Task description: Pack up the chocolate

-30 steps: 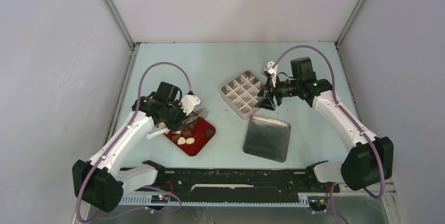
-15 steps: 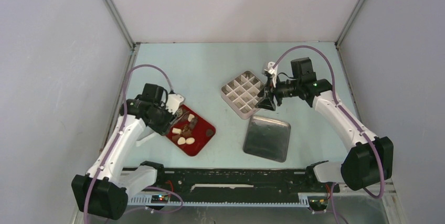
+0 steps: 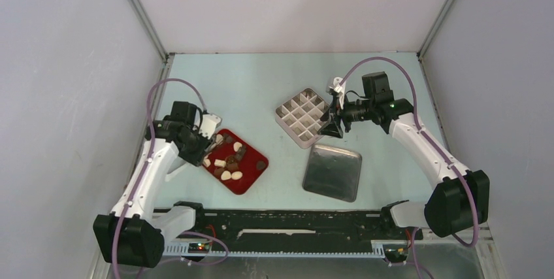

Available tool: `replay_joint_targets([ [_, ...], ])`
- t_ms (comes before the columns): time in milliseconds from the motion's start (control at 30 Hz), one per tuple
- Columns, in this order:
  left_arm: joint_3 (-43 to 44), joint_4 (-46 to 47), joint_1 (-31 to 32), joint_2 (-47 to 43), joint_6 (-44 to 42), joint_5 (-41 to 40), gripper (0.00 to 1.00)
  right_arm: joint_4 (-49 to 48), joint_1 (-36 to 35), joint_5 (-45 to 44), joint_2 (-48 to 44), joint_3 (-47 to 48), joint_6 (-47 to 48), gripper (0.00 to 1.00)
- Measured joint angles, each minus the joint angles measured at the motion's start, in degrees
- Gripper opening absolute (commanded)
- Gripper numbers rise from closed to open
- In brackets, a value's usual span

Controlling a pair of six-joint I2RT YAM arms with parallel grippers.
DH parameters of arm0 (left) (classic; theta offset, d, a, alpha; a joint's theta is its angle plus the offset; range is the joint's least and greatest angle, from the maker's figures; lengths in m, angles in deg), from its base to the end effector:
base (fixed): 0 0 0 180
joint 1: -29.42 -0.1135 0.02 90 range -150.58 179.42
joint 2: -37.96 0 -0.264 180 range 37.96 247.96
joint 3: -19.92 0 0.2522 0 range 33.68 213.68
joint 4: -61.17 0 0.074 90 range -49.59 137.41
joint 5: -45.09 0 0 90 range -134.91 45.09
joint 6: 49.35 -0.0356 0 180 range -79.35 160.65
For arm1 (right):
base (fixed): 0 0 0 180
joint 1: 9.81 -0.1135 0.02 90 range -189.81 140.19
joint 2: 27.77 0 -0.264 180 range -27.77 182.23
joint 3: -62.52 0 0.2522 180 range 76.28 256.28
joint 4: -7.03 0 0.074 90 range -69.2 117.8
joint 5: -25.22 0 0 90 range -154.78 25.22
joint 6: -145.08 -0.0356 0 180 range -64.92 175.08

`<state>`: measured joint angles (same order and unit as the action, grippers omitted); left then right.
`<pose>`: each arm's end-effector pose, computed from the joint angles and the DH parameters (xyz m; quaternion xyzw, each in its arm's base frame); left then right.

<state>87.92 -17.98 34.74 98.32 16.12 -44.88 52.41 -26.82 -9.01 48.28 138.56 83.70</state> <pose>0.1734 -0.0162 0.2725 0.2542 0.9537 0.0266 0.1584 0.2540 0.1085 0.3027 -0.4807 0.6849 0.3966 0.3775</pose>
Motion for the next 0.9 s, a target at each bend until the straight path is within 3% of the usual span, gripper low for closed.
replay_joint_targets([
  [900, 0.0, 6.3, -0.1, 10.7, 0.2, -2.9, 0.46, 0.0, 0.0, 0.6, 0.5, -0.8, 0.1, 0.57],
])
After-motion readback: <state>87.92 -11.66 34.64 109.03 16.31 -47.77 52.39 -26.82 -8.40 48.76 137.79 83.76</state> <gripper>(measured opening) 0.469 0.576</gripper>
